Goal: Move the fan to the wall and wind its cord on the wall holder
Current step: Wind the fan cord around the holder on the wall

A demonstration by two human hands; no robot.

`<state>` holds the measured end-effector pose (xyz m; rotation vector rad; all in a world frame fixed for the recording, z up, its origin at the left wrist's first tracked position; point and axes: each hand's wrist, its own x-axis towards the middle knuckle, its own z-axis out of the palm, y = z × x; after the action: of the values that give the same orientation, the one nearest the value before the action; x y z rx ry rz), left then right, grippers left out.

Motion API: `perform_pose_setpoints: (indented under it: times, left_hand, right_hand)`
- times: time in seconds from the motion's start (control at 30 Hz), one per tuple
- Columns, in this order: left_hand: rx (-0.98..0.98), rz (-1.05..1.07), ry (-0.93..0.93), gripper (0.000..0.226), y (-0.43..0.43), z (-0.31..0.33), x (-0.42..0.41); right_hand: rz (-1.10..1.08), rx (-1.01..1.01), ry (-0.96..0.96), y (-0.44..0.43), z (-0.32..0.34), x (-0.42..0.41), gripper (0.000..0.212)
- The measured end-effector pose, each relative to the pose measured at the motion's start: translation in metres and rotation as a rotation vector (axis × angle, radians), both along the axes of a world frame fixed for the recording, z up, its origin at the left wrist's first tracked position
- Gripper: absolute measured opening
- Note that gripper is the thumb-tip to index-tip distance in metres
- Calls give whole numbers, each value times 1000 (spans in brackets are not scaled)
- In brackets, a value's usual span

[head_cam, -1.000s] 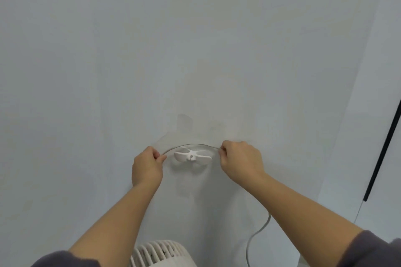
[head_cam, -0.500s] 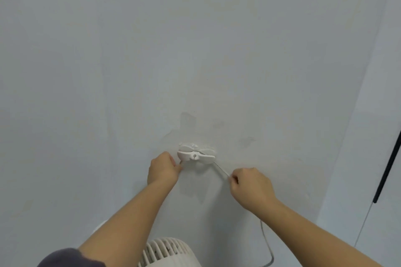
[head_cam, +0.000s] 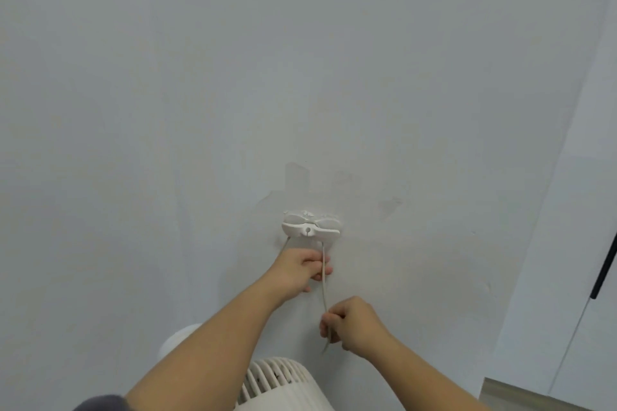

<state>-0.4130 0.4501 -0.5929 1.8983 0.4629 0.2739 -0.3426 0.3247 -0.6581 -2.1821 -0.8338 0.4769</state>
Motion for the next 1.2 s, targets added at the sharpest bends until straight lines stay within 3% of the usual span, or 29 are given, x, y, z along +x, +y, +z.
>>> perform_pose_setpoints:
  times: [0.13, 0.2, 0.27, 0.33, 0.4, 0.47, 0.6, 0.67, 0.93, 1.07, 1.2]
  left_hand:
    - [22, 17, 0, 22, 3, -4, 2]
    - [6, 77, 13, 27, 9, -7, -1]
    - [4, 152, 43, 32, 15, -9, -5]
    - [155, 235, 59, 34, 22, -11, -7]
    - [347, 316, 35, 31, 26, -10, -10]
    - [407, 393, 5, 29, 30, -9, -12]
    - [412, 512, 8, 24, 36, -8, -19]
    - [418, 544, 10, 23, 39, -8, -19]
    - [377, 630, -62, 22, 44, -8, -7]
    - [361, 714, -221, 20, 40, 0, -3]
    - [323, 667, -385, 20, 34, 5, -8]
  right_hand:
    - [30, -44, 47, 2, -2, 0, 24]
    - [12, -21, -5, -6, 6, 5, 30]
    - [-100, 74, -196, -16, 26, 9, 34]
    - [-196, 168, -448, -19, 55, 5, 28]
    - [-161, 245, -684, -12, 87, -3, 20]
    - [-28, 269, -816, 3, 113, -8, 15]
    - [121, -60, -925, 42, 130, -6, 34]
    - [112, -172, -932, 52, 128, -5, 39]
    - [155, -126, -855, 49, 125, 0, 47]
    - [152, -109, -875, 51, 122, 1, 45]
    - [127, -93, -886, 51, 121, -1, 37]
